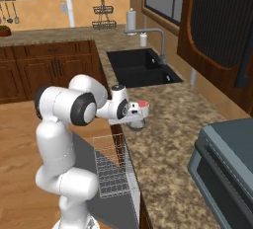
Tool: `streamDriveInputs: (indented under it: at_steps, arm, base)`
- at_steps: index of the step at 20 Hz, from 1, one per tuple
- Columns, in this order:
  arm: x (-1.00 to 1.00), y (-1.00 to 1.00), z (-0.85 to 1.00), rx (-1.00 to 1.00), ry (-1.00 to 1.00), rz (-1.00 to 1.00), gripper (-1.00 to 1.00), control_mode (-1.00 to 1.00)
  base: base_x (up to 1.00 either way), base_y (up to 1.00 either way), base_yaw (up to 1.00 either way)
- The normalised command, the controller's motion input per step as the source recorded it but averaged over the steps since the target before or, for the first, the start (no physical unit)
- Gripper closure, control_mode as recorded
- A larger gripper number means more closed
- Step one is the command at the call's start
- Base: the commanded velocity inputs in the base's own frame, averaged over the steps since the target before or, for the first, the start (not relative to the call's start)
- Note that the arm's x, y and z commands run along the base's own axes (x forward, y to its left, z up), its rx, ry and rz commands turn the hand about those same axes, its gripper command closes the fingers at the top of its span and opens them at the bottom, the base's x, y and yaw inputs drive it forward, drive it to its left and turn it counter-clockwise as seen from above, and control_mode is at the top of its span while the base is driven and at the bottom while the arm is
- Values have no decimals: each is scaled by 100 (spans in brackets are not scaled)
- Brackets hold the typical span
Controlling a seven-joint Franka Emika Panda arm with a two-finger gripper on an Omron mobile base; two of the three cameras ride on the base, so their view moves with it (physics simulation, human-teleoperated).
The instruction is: Pick up the cup and bowl from the counter, place them in the dishwasher, and close the dishwasher door.
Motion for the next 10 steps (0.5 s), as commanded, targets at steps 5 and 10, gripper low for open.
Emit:
streamDriveInputs:
  at_steps: [5,10]
  arm:
    - [-75,76,11,0,0,0,100,-100]
    - [-57,100,3,0,0,0,100,-100]
  base:
    - [0,0,0]
    - [0,0,0]
